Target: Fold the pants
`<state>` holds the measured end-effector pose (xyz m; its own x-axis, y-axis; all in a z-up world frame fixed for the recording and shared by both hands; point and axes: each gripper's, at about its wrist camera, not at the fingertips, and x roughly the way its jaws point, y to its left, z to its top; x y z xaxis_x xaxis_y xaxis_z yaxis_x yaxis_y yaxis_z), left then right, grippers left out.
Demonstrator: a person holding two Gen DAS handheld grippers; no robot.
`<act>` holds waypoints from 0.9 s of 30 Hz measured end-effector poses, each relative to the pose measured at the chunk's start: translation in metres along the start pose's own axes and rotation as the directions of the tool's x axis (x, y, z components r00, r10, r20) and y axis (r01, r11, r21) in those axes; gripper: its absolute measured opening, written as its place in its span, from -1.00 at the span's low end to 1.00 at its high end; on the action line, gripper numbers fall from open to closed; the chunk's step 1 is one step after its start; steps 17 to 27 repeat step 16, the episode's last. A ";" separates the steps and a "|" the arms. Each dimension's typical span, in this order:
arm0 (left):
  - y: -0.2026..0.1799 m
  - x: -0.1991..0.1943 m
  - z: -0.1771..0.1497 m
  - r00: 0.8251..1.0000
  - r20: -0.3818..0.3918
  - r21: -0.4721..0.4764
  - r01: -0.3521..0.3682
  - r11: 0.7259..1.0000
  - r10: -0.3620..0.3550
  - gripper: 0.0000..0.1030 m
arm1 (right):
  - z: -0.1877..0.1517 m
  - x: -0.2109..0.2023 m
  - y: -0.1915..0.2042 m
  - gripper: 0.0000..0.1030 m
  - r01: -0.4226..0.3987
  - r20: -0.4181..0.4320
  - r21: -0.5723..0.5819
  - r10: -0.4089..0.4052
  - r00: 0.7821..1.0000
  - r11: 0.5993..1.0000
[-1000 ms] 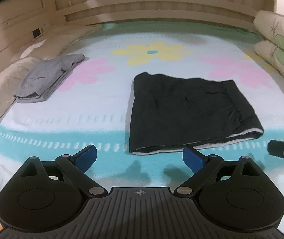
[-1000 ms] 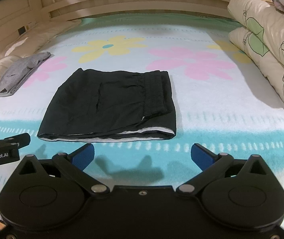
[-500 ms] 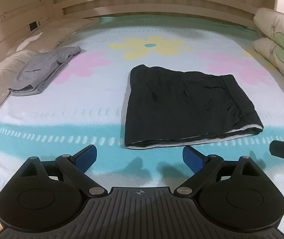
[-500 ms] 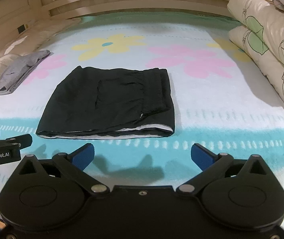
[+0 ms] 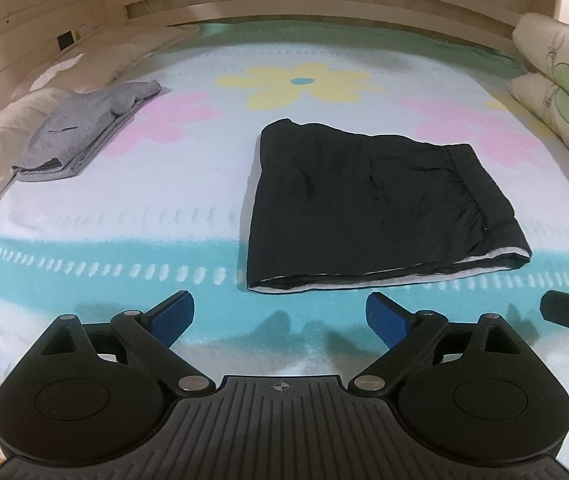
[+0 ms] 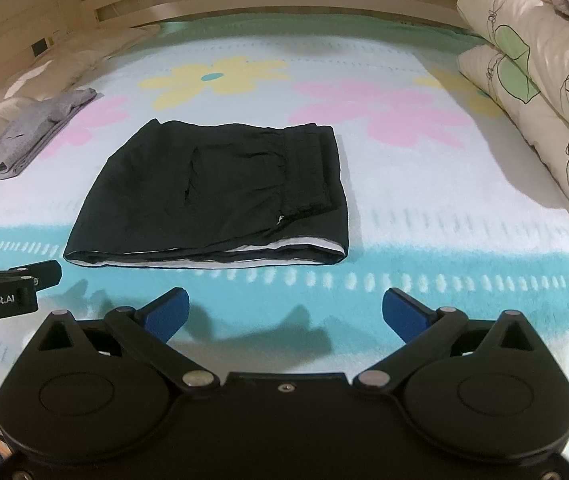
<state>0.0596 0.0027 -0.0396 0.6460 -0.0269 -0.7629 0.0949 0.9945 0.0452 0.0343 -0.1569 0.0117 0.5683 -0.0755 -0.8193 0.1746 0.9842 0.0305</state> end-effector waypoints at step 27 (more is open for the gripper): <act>-0.002 0.005 -0.004 1.000 0.001 0.016 0.002 1.000 -0.002 0.81 | -0.001 0.004 0.000 0.99 0.001 -0.013 -0.010 -0.002 1.000 1.000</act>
